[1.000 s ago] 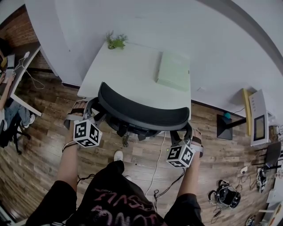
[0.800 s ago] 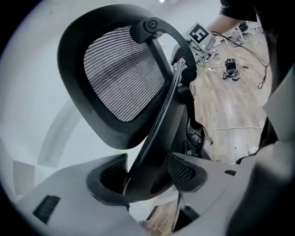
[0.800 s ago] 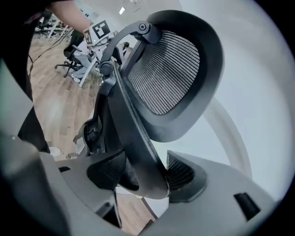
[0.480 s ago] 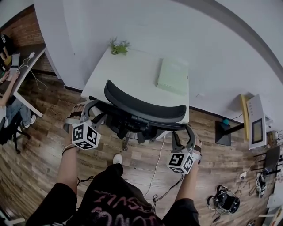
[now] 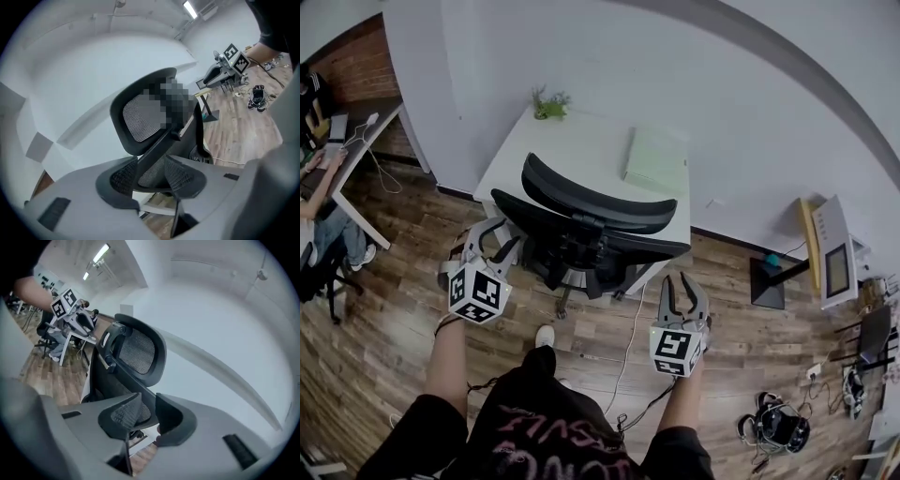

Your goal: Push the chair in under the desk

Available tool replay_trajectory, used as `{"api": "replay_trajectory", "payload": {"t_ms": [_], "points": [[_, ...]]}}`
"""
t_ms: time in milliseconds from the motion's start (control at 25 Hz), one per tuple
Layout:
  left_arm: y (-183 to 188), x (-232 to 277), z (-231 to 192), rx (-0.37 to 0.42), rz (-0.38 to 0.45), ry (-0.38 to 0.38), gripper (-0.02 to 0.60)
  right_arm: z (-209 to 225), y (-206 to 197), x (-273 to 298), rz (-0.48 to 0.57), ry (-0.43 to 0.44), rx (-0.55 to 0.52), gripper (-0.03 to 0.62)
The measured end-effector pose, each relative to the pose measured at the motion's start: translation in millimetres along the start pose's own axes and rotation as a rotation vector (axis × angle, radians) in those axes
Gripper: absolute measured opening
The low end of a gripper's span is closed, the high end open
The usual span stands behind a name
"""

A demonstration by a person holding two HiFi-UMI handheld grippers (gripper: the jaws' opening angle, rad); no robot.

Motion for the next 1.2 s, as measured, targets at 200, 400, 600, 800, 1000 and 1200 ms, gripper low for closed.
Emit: {"api": "replay_trajectory", "payload": {"t_ms": [200,400,600,800,1000,1200], "points": [[4,-36,13,-0.121,0.022,0.04,0.133,-3,1,-30,0.046,-0.021,0.12,0.065],[10,-59,21,-0.201,0.043,0.059,0.084,-9,2,-48,0.073,-0.025,0.219,0.034],[14,-73,17,-0.243,0.056,0.085,0.043,-7,7,-57,0.123,-0.025,0.298,0.029],[10,-82,11,-0.3,0.077,0.09,0.017,-8,11,-63,0.138,-0.027,0.347,0.029],[8,-84,3,-0.347,0.124,0.08,0.015,-15,20,-67,0.144,-0.039,0.356,0.029],[2,-84,-5,-0.371,0.154,0.041,0.014,-27,29,-68,0.13,-0.051,0.372,0.029]]}}
Point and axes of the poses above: the fingertips, and each gripper's own axes: x forward along the fingers, z to its right, y out of its top, the point moved 9 cm from there along -x, backward along the fingers, and after that the axes turned 6 degrees about y, right-handed, at the moved point
